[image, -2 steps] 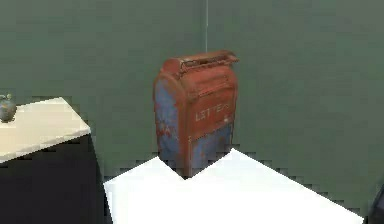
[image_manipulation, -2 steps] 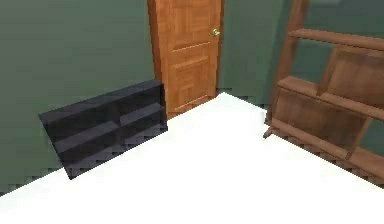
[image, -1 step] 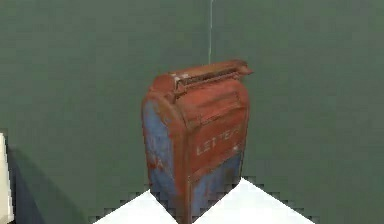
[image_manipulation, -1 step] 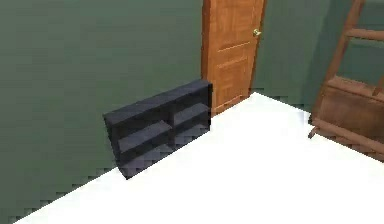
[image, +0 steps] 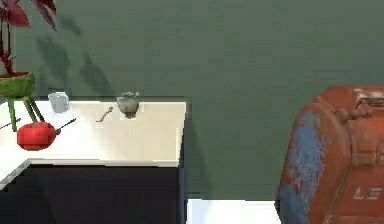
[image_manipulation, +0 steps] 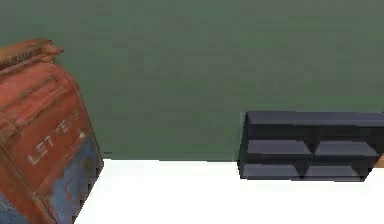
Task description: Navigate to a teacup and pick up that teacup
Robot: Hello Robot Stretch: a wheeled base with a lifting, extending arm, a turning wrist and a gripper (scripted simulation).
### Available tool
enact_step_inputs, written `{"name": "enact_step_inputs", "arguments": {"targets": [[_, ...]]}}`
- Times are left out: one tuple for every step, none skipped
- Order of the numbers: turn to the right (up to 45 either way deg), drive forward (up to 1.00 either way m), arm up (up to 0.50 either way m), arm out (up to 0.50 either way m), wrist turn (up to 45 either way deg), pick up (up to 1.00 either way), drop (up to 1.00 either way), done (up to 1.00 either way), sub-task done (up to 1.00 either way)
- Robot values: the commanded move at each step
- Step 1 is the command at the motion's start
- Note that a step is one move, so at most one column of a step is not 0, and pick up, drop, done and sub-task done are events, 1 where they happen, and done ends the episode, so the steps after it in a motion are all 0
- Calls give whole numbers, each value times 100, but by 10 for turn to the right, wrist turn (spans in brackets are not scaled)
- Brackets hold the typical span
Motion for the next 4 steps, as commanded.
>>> {"name": "enact_step_inputs", "arguments": {"targets": [[-450, 0, 0, 0, 0, 0, 0, 0, 0], [-450, 0, 0, 0, 0, 0, 0, 0, 0], [-150, 0, 0, 0, 0, 0, 0, 0, 0], [450, 0, 0, 0, 0, 0, 0, 0, 0]]}}
